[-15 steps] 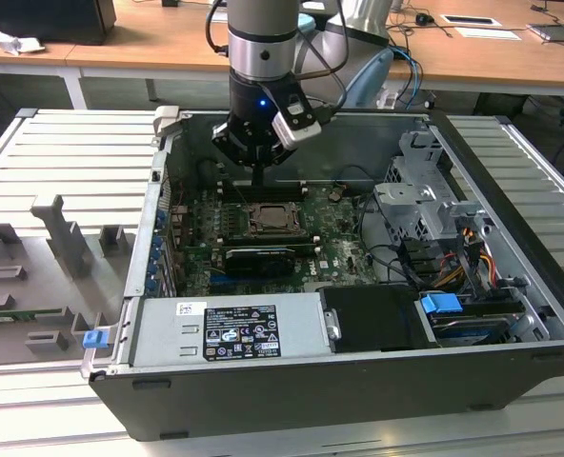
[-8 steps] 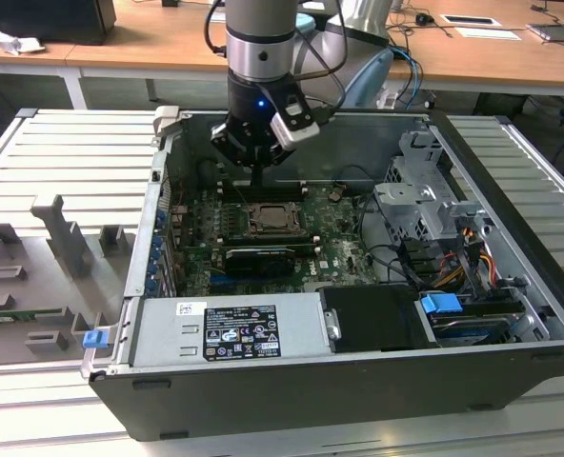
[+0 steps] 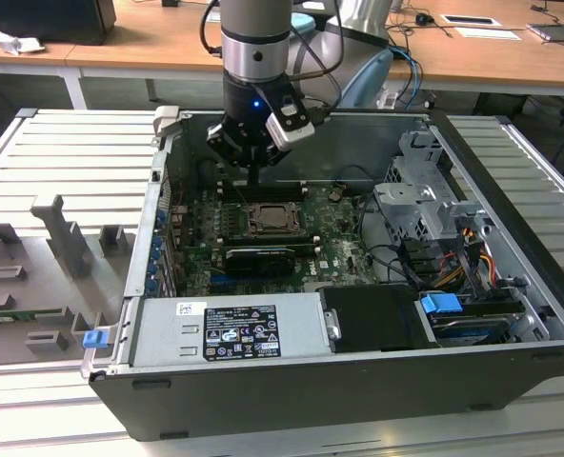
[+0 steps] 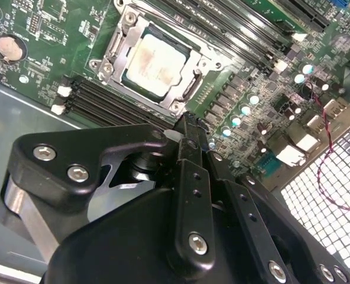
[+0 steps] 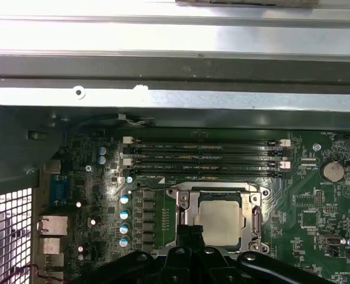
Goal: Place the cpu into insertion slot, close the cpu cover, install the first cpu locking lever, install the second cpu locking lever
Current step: 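Install the first cpu locking lever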
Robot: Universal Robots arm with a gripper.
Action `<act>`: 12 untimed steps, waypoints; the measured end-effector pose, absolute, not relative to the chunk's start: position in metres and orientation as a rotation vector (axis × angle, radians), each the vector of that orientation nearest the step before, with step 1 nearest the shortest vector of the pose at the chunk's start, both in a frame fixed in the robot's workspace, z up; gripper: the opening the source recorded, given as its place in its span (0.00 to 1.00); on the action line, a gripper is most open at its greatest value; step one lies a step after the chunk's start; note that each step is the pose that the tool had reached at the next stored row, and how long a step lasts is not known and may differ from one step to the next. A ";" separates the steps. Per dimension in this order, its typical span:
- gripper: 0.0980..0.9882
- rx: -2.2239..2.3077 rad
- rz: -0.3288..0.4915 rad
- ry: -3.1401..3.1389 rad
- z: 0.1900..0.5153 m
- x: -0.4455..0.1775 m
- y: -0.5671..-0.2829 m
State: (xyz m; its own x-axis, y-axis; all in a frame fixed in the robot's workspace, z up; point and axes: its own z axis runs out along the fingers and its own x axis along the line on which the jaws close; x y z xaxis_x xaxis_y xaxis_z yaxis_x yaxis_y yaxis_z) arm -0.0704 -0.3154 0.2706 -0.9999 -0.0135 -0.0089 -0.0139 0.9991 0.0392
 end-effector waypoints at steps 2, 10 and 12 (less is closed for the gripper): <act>0.01 -0.022 0.061 3.131 0.270 -0.074 -0.315; 0.01 -0.022 0.061 3.119 0.259 -0.089 -0.315; 0.01 -0.022 0.061 3.119 0.254 -0.089 -0.315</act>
State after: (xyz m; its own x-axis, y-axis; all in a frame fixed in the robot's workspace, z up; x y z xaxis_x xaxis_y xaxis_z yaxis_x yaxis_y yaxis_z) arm -0.0890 -0.3154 0.2544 -0.9997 -0.0136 -0.0224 -0.0144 0.9991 0.0391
